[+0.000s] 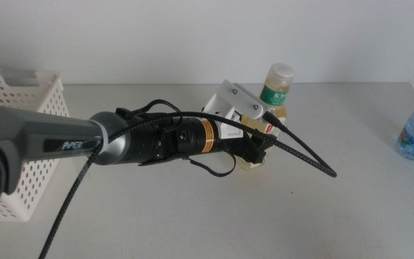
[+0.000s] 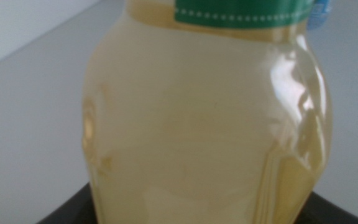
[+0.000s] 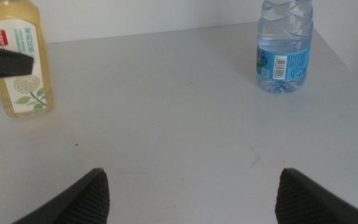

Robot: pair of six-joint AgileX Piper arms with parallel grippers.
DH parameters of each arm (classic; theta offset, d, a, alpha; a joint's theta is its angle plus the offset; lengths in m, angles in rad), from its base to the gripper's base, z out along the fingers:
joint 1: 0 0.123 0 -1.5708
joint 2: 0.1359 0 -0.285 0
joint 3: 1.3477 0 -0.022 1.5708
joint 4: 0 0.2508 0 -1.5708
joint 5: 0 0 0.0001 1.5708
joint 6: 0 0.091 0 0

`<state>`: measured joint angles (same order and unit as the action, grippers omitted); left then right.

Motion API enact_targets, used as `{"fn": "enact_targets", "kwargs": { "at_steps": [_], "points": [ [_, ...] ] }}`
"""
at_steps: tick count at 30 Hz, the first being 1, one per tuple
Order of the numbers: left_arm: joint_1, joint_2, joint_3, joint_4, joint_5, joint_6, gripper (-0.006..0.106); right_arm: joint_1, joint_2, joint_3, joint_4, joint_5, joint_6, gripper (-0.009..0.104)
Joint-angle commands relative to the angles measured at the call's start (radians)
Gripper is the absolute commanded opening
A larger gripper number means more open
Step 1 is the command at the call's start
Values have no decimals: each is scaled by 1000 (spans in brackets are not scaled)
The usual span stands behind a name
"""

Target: Use arms to grab the bottles and put them into the dustbin to the left of the table.

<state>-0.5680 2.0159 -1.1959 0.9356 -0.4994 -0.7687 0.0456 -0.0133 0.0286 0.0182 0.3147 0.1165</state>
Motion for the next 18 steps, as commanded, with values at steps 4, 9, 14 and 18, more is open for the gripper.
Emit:
{"fn": "enact_targets", "kwargs": {
  "at_steps": [4,9,14,18],
  "points": [
    [-1,-234,-36,-22,34,-64,19,-6,-22,-10,-12,-75,-8,73],
    [1,-362,-36,38,193,-172,19,-6,-22,-10,-12,-75,-8,73],
    [0,-477,-30,64,380,-201,19,-6,-22,-10,-12,-75,-8,73],
    [0,-555,-12,67,518,-198,19,-6,-22,-10,-12,-75,-8,73]
  ]
}}
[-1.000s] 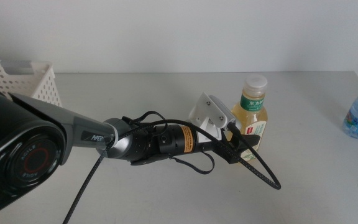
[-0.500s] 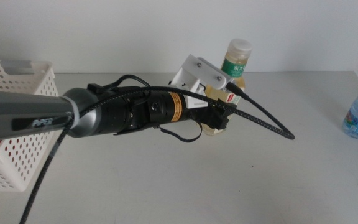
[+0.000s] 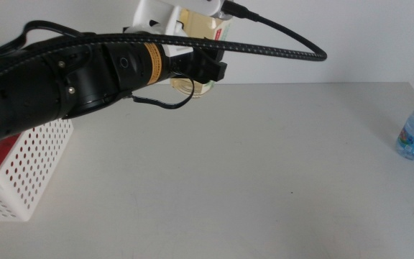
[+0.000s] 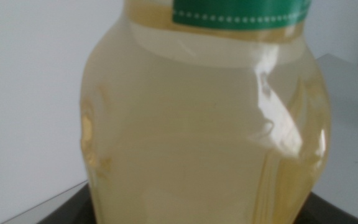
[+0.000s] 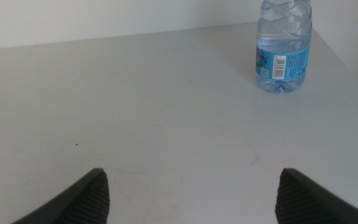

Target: Use arms to grab the bottles and put them into the dustbin to the left of the table.

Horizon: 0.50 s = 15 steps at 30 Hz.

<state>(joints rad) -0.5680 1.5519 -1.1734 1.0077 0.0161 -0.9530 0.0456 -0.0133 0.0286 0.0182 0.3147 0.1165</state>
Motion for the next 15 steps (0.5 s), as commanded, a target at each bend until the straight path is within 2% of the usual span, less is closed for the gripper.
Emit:
{"fn": "enact_targets", "kwargs": {
  "at_steps": [1,5,7,10,13,15],
  "points": [
    [0,-110,-35,-6,48,-13,19,-6,-22,-10,-12,-75,-8,73],
    [-1,-181,-24,-10,176,-2,19,-6,-22,-10,-12,-75,-8,73],
    [2,-210,-15,-57,242,52,19,-6,-22,-10,-12,-75,-8,73],
    [40,-244,-16,-283,339,310,19,-6,-22,-10,-12,-75,-8,73],
    [116,-269,-16,-614,391,653,19,-6,-22,-10,-12,-75,-8,73],
    [164,-284,-16,-767,424,834,19,-6,-22,-10,-12,-75,-8,73]
  ]
}}
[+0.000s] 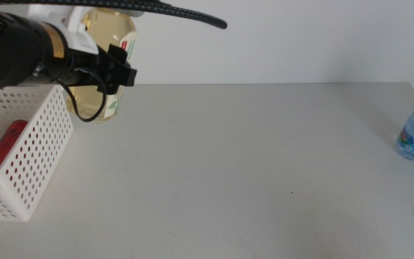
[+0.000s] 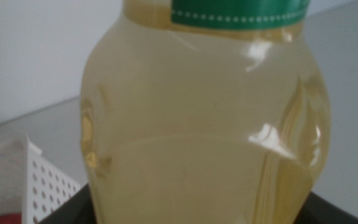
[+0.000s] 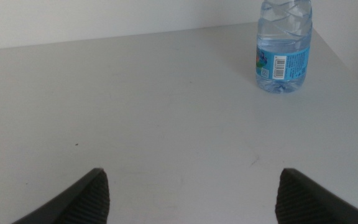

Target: Use arms to grab the bottles and put them into the dustbin to the left of the table.

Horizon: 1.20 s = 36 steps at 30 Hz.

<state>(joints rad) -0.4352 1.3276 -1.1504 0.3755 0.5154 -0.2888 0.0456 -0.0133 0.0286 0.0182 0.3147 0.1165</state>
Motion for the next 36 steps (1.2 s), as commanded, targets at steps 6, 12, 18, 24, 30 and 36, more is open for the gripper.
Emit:
{"fn": "enact_targets", "kwargs": {
  "at_steps": [6,12,18,24,30,36],
  "points": [
    [197,-75,-71,-237,130,316,19,-6,-22,-10,-12,-75,-8,73],
    [352,-51,-142,-239,276,410,19,-6,-22,-10,-12,-75,-8,73],
    [479,21,-255,-248,361,444,19,-6,-22,-10,-12,-75,-8,73],
    [575,143,-359,-260,416,470,19,-6,-22,-10,-12,-75,-8,73],
    [629,277,-370,-292,422,473,19,-6,-22,-10,-12,-75,-8,73],
    [635,390,-370,-294,404,473,19,-6,-22,-10,-12,-75,-8,73]
  ]
}}
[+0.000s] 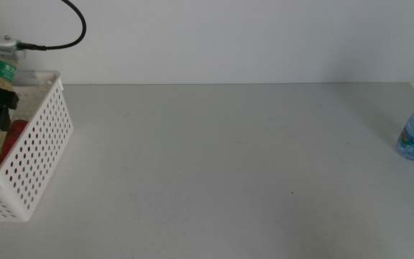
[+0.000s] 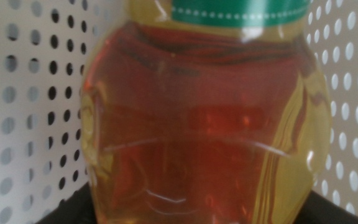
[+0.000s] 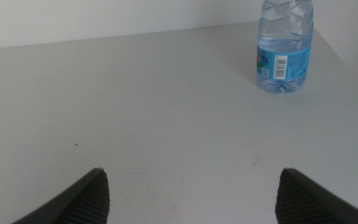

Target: Use arms to grab the bottles and put them into the dustbin to the left of the table.

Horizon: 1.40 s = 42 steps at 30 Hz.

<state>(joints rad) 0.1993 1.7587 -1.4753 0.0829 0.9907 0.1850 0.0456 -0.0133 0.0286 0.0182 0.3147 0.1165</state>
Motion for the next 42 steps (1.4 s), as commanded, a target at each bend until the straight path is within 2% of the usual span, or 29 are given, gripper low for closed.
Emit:
{"fn": "enact_targets", "kwargs": {
  "at_steps": [1,4,8,16,26,32,42],
  "points": [
    [1,-24,-45,-4,-72,0,20,-6,-22,-10,-12,-75,-8,73],
    [1,18,-45,-24,-71,0,24,-6,-22,-10,-12,-75,-8,73],
    [1,61,-45,-43,-46,1,39,-6,-22,-10,-12,-75,-8,73],
    [1,86,-43,-48,-41,9,94,-6,-22,-10,-12,-75,-8,73],
    [-1,2,-45,-91,-19,12,94,-6,-22,-10,-12,-75,-8,73],
    [-1,-101,-53,-230,-30,21,94,-6,-22,-10,-12,-75,-8,73],
    [-161,-294,-53,-299,-33,133,94,-6,-22,-10,-12,-75,-8,73]
  ]
}}
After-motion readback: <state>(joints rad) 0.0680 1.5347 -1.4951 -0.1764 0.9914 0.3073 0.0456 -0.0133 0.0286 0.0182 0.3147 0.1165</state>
